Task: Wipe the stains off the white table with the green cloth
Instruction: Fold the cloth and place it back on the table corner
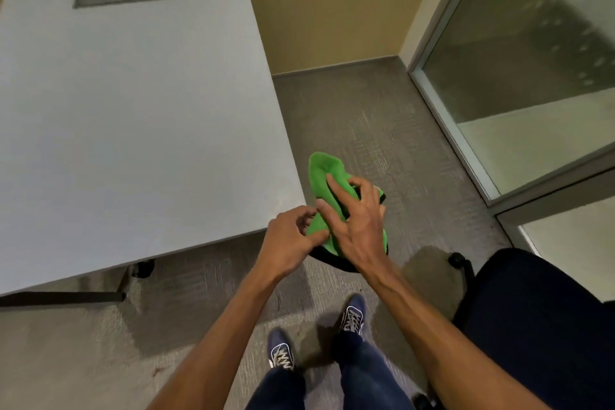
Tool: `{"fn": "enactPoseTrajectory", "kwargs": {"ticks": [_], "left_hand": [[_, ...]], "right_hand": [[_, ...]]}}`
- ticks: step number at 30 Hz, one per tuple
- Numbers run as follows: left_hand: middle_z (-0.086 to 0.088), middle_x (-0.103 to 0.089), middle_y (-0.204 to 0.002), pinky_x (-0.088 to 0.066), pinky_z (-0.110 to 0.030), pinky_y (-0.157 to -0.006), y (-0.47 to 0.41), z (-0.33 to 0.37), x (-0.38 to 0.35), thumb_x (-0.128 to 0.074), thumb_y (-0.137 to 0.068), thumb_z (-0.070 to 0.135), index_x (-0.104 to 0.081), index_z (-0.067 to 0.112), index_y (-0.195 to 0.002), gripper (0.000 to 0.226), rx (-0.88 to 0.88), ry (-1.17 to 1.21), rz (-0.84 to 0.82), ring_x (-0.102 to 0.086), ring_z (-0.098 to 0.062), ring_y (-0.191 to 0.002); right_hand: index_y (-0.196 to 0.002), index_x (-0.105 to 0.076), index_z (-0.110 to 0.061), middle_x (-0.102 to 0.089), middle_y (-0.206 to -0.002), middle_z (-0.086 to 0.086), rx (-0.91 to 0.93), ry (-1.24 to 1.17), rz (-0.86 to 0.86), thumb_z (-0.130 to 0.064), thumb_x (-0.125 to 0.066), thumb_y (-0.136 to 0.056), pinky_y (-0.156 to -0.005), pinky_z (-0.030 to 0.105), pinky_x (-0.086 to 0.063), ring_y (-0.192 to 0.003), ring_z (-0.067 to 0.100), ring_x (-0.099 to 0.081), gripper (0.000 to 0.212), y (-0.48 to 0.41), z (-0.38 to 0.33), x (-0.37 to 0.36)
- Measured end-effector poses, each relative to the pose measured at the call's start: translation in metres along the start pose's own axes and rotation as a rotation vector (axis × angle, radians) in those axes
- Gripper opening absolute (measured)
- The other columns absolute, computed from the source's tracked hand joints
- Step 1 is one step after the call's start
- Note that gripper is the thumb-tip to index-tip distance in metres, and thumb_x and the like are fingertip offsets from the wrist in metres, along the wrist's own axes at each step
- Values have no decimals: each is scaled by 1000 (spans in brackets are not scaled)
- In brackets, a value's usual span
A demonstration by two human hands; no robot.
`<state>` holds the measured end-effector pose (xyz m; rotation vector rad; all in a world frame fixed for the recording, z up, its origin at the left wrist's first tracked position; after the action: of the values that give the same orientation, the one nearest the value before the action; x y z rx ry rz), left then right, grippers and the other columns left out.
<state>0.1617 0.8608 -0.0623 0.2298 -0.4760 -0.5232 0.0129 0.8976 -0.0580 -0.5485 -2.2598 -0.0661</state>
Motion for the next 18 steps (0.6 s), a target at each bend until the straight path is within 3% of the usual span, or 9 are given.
{"fn": "enactPoseTrajectory", "kwargs": {"ticks": [3, 5, 9, 12, 14, 16, 18], "left_hand": [[26, -66, -79, -45, -2, -63, -1, 29, -1, -81, -84, 25, -71, 34, -107, 27, -39, -47, 113, -64, 14, -72], [22, -69, -81, -44, -3, -63, -5, 52, -3, -80, -85, 24, -74, 31, -106, 23, -67, -80, 144, -66, 8, -73], [15, -71, -84, -45, -16, -71, -15, 88, 3, -81, -84, 19, -74, 34, -100, 24, -105, -109, 201, -67, -5, -82], [14, -70, -86, -43, -18, -71, -24, 110, 0, -81, -83, 17, -74, 33, -100, 25, -138, -130, 196, -66, -7, -83], [11, -71, -89, -45, -21, -74, -32, 123, -2, -81, -83, 14, -74, 31, -100, 25, -149, -105, 190, -66, -10, -84], [14, -71, -88, -46, -20, -74, -39, 133, -4, -81, -84, 12, -73, 31, -98, 25, -161, -77, 194, -67, -8, -84], [16, -73, -87, -49, -22, -76, -46, 141, -5, -80, -84, 9, -74, 30, -97, 25, -172, -26, 182, -70, -8, -84]], "right_hand": [[-142, -56, -36, -46, -135, 1, 18, -116, -27, -50, -62, -92, -108, 43, -35, -131, 16, -39, 52, -2, -1, 22], [-145, -52, -35, -44, -134, 0, -12, -242, -6, -45, -63, -94, -112, 43, -39, -132, 16, -41, 53, -7, 7, 42], [-153, -37, -34, -43, -136, -1, -306, -599, 75, -24, -74, -90, -103, 32, -50, -127, 12, -51, 74, -18, 43, 75], [-156, -26, -29, -42, -145, 6, -565, -904, 83, -11, -78, -85, -99, 41, -54, -131, 19, -51, 89, -26, 71, 83], [-156, -22, -28, -44, -145, 10, -709, -1071, -19, -9, -77, -85, -102, 46, -52, -127, 22, -54, 92, -33, 82, 80], [-156, -23, -25, -56, -131, 8, -805, -1189, -175, -14, -75, -86, -101, 45, -47, -112, 17, -59, 88, -38, 89, 75], [-146, -38, -15, -61, -121, 10, -866, -1311, -319, -20, -73, -84, -96, 45, -42, -108, 23, -58, 71, -45, 90, 71]]}}
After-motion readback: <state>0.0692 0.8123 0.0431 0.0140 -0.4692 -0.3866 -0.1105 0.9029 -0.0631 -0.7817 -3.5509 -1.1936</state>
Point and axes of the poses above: each hand's wrist, its own y-axis away from the middle knuckle, its own x-axis out of the back of the hand, z = x × y, the point moved 5 cm from there along -y, towards the middle knuckle
